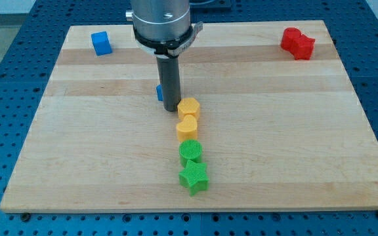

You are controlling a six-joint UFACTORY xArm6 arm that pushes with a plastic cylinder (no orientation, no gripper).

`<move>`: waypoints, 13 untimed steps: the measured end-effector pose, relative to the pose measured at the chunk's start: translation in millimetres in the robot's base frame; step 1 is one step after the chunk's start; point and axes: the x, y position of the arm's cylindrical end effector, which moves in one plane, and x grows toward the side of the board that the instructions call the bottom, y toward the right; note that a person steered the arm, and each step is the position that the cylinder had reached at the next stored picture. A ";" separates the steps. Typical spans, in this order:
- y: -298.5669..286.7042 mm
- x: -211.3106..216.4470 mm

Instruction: Push blue cube a bit down and right

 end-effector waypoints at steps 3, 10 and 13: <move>-35.3 0.0; -153.9 -61.9; -199.7 -136.9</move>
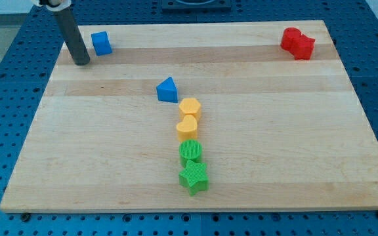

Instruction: Push blue cube a bit down and right

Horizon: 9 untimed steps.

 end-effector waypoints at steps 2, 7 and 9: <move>-0.2 -82.5; 48.8 -27.4; 74.6 -17.5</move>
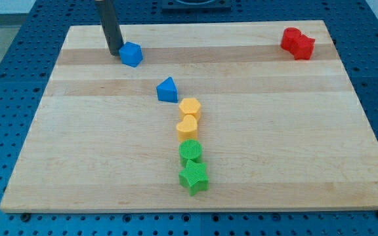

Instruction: Push blue cube a bit down and right

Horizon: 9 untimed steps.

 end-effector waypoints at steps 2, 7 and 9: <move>0.0 31.7; 3.7 -33.5; 16.1 -4.3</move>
